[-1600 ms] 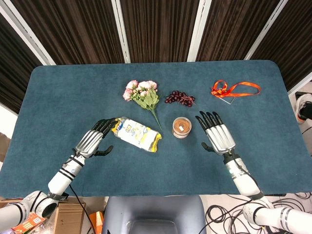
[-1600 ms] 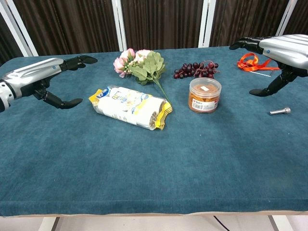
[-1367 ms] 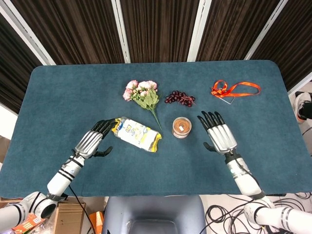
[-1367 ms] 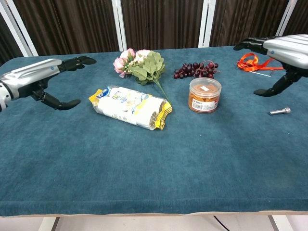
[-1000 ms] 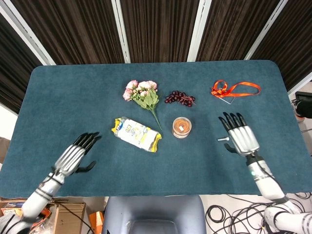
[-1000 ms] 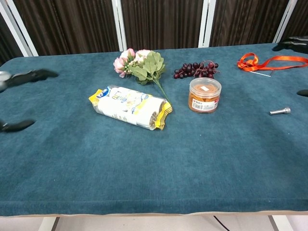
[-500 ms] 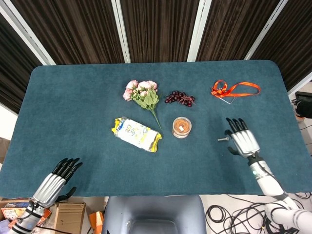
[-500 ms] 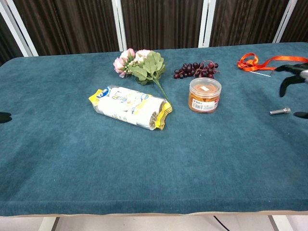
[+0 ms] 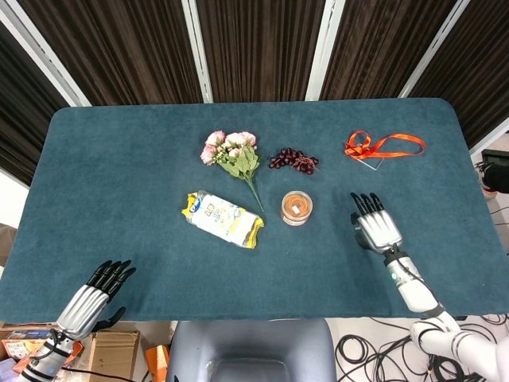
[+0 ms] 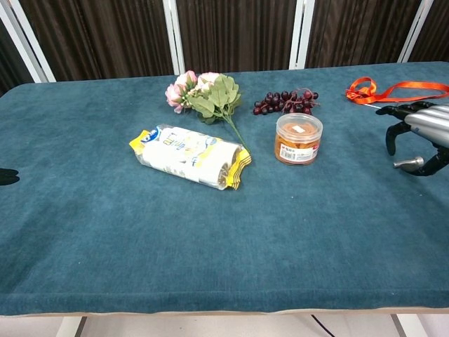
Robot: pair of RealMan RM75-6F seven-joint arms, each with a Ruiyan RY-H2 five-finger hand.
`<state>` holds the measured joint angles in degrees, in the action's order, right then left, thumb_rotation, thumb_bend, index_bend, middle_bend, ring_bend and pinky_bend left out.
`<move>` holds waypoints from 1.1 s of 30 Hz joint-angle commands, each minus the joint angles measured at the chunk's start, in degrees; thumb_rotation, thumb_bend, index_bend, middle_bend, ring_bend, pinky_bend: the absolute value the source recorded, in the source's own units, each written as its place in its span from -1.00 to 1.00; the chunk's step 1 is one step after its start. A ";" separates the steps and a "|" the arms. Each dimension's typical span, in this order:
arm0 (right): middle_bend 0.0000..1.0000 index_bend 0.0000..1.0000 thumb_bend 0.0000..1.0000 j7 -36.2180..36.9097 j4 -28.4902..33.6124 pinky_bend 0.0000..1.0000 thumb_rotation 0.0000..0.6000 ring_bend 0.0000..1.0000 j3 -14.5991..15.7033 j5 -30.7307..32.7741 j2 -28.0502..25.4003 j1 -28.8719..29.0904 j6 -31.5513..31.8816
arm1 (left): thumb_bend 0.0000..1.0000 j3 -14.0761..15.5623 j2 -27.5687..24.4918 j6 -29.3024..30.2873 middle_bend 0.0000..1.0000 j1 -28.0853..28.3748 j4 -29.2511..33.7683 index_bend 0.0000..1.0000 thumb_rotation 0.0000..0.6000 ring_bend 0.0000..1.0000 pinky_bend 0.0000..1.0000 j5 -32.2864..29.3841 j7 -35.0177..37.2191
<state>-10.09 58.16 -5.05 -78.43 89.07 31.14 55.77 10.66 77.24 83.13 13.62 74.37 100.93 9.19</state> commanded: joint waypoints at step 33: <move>-1.00 0.14 -0.29 -3.70 -3.64 -1.00 1.00 -1.00 -0.90 4.29 2.91 1.34 -4.38 | -0.24 -1.07 -0.30 -0.78 -1.00 -0.47 -0.98 -1.00 1.00 -1.00 -1.00 -0.11 1.25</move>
<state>-13.78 54.52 -5.95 -74.14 91.99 32.48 51.38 9.59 76.94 82.34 13.15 73.38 100.82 10.45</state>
